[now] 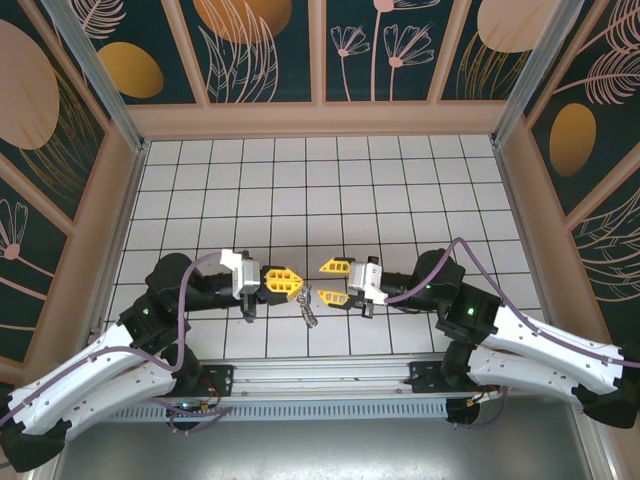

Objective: Put the keys on the keyring

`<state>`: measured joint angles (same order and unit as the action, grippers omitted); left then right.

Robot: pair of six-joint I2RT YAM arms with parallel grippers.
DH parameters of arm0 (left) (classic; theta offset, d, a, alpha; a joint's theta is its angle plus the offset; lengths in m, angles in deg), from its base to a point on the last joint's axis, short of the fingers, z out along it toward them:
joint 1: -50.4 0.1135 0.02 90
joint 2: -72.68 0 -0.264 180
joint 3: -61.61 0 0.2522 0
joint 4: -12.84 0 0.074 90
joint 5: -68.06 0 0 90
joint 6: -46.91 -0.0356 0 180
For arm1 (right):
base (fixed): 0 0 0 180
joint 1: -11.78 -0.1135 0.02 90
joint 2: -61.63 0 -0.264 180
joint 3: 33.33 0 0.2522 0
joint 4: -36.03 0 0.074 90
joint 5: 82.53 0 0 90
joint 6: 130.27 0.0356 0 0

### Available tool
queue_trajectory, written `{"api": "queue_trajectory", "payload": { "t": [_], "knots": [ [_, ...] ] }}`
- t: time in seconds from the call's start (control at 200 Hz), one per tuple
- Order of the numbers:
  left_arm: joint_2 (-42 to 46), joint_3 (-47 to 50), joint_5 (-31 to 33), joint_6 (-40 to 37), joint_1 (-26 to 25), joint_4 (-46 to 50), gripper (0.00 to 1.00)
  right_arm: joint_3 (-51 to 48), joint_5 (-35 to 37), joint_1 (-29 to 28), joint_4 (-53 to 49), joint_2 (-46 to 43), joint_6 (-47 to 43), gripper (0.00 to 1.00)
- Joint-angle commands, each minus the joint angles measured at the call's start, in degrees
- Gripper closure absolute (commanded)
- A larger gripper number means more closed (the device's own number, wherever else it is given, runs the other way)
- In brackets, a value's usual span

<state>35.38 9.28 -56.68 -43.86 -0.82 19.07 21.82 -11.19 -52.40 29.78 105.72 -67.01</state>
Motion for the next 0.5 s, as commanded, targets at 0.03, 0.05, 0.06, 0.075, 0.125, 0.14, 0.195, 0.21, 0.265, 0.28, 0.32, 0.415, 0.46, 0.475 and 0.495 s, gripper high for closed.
{"api": "queue_trajectory", "payload": {
  "t": [0.03, 0.05, 0.06, 0.075, 0.125, 0.14, 0.195, 0.21, 0.265, 0.28, 0.32, 0.415, 0.46, 0.475, 0.495],
  "knots": [
    [0.05, -0.79, -1.44, 0.25, -0.27, -3.85, 1.0, -0.18, -1.49, 0.06, 5.74, 1.72, 0.77, 0.65],
    [0.14, -0.8, -1.44, 0.26, -0.28, -3.81, 1.0, -0.21, -1.76, 0.1, 5.92, 1.89, 0.86, 0.66],
    [0.19, -0.81, -1.37, 0.25, -0.28, -3.76, 1.0, -0.18, -1.87, 0.09, 6.02, 1.96, 0.89, 0.66],
    [0.25, -0.81, -1.38, 0.17, -0.28, -3.7, 1.0, -0.17, -2.05, 0.09, 6.1, 2.08, 0.97, 0.67],
    [0.37, -0.73, -1.22, 0.16, -0.28, -3.63, 1.0, -0.09, -2.51, 0.11, 6.36, 2.45, 1.16, 0.68],
    [0.37, -0.66, -1.14, 0.17, -0.28, -3.57, 1.0, -0.13, -2.6, 0.1, 6.38, 2.51, 1.31, 0.69],
    [0.47, -0.56, -1.07, 0.08, -0.28, -3.61, 1.0, -0.05, -2.95, 0.11, 6.55, 2.98, 1.51, 0.7],
    [0.47, -0.48, -1.09, 0.07, -0.28, -3.56, 1.0, 0.0, -3.1, 0.11, 6.55, 3.12, 1.59, 0.7],
    [0.33, -0.37, -1.2, 0.09, -0.26, -3.67, 1.0, 0.06, -3.56, 0.11, 6.65, 3.65, 1.78, 0.71],
    [0.38, -0.33, -1.14, 0.12, -0.25, -3.74, 1.0, 0.09, -3.51, 0.11, 6.71, 3.8, 1.86, 0.72],
    [0.23, -0.28, -1.23, 0.07, -0.26, -3.8, 1.0, 0.18, -3.58, 0.1, 6.86, 4.14, 2.0, 0.72],
    [0.09, -0.5, -1.15, -0.18, -0.28, -3.3, 1.0, 0.22, -4.01, 0.18, 7.61, 4.74, 2.26, 0.74],
    [0.0, -0.78, -0.87, -0.52, -0.23, -2.54, 1.0, 0.31, -4.28, 0.18, 8.0, 5.02, 2.35, 0.75],
    [-0.04, -0.87, -0.82, -0.63, -0.26, -2.27, 1.0, 0.33, -4.29, 0.2, 8.04, 5.13, 2.36, 0.76],
    [-0.03, -0.96, -0.7, -0.79, -0.28, -2.03, 1.0, 0.5, -4.29, 0.17, 8.13, 5.32, 2.36, 0.77]
  ]
}}
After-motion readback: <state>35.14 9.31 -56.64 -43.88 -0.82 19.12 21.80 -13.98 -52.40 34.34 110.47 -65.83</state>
